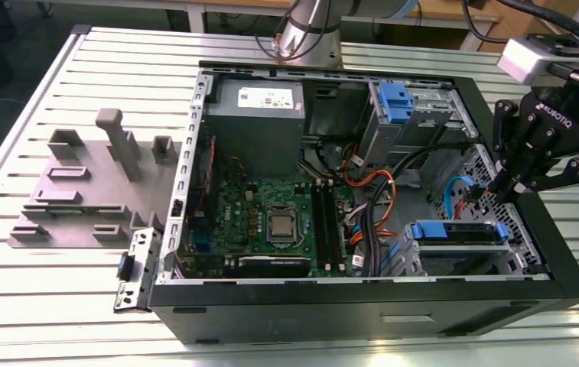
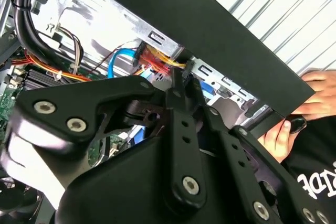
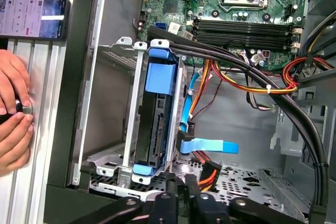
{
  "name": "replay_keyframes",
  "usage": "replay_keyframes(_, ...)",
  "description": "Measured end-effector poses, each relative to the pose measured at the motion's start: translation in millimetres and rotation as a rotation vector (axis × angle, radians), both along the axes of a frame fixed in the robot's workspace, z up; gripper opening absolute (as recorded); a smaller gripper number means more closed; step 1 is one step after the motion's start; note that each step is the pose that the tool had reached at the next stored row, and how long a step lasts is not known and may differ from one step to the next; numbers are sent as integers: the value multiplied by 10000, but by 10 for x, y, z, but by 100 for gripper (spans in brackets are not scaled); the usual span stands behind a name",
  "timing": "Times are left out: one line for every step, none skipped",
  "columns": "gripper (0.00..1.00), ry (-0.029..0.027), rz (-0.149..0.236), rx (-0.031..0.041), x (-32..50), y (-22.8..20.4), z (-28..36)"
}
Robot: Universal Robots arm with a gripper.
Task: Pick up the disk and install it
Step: 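Insert the first disk wire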
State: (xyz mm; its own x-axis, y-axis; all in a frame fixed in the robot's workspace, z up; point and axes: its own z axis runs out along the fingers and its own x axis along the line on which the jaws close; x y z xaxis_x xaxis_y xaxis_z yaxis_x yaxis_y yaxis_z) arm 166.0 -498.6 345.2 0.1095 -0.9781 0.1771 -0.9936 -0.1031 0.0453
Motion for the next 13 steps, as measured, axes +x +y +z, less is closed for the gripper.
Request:
replay_keyframes(24, 0, 0, -1, 5, 2, -2)
replay_keyframes(24, 0, 0, -1, 13, 6, -5)
replay_keyframes(24, 0, 2, -1, 21, 10, -7)
replay_keyframes(24, 0, 4, -1, 32, 15, -10)
replay_keyframes(24, 0, 6, 0, 42, 21, -12)
replay_keyframes(24, 0, 8, 0, 53, 27, -14)
replay_keyframes(24, -1, 10, -1, 62, 33, -16)
replay_keyframes(24, 0, 12, -2, 69, 38, -18)
replay_keyframes(24, 0, 13, -1, 72, 41, -20)
replay_keyframes(24, 0, 12, -1, 72, 41, -21)
replay_keyframes(24, 0, 12, -5, 72, 42, -21)
replay_keyframes(24, 0, 12, -14, 72, 42, -21)
replay_keyframes(23, 0, 14, -40, 73, 43, -21)
